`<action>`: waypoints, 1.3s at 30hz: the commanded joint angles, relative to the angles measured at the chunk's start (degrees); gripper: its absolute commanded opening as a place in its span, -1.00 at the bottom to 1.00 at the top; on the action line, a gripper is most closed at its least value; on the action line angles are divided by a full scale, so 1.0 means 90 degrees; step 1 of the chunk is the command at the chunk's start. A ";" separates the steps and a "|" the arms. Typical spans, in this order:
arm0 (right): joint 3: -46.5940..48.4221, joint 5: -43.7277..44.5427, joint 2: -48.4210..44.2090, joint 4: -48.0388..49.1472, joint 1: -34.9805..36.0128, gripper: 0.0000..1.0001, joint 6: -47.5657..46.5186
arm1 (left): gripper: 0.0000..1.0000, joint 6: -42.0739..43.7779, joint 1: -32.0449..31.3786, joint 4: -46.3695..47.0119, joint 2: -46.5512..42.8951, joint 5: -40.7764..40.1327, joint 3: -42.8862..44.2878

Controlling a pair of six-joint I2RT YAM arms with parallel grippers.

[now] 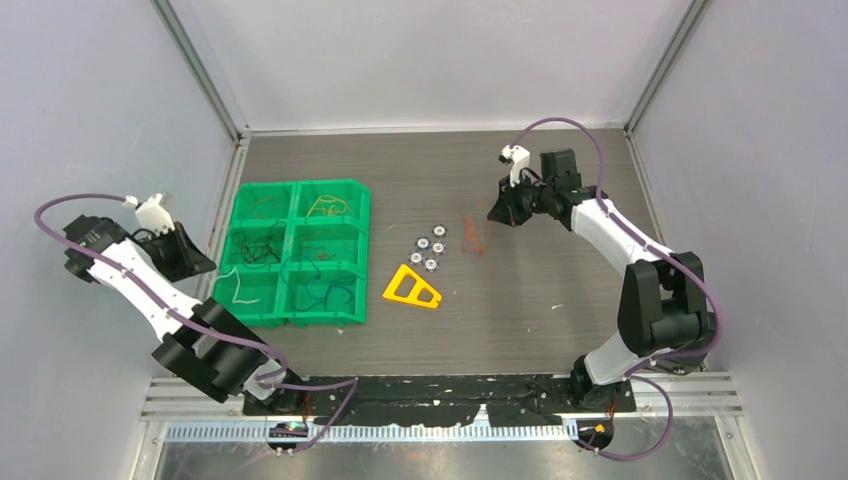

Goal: Untangle the cables

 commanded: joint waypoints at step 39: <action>0.0290 -0.0166 -0.0455 -0.0179 0.0021 -0.89 -0.0621 | -1.00 0.0437 -0.1188 0.0357 -0.0935 -0.0954 -0.1882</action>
